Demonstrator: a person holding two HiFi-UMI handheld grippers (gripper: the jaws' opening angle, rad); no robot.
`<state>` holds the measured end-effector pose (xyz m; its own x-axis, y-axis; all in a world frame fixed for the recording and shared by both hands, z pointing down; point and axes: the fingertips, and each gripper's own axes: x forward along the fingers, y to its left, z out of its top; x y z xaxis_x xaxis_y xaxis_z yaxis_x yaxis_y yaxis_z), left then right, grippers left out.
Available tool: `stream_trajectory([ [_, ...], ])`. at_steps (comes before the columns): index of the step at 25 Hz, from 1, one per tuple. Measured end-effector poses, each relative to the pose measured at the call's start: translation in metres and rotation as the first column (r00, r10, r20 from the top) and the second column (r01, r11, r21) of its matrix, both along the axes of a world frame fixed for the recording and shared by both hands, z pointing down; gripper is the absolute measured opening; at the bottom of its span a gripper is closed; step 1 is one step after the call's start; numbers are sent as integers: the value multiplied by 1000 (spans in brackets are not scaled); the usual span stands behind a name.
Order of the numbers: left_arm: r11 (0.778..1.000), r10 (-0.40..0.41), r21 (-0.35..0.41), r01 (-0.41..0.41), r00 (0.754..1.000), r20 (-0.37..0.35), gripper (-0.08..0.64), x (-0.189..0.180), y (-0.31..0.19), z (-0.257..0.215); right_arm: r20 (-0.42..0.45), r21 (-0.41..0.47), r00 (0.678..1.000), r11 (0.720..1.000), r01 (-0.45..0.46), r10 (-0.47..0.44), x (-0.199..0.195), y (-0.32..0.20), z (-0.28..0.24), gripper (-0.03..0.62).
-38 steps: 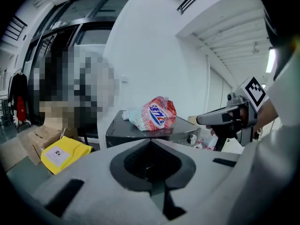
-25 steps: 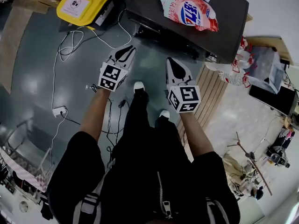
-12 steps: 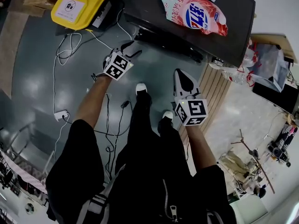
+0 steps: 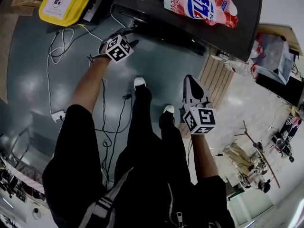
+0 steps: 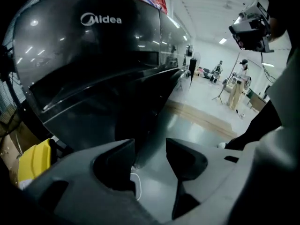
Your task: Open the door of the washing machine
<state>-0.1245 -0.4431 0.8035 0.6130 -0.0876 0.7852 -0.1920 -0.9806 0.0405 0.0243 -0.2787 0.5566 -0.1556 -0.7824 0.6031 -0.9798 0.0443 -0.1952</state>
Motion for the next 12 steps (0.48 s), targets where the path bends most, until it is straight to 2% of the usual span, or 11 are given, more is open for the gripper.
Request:
stream_trajectory([
  [7, 994, 104, 34, -107, 991, 89, 221, 14, -6, 35, 10, -54, 998, 996, -66, 66, 10, 28, 21, 3],
  [11, 982, 172, 61, -181, 977, 127, 179, 23, -4, 44, 6, -72, 995, 993, -97, 97, 20, 40, 25, 3],
  [12, 978, 182, 79, -194, 973, 139, 148, 23, -6, 45, 7, -74, 995, 992, -104, 104, 23, 42, 26, 3],
])
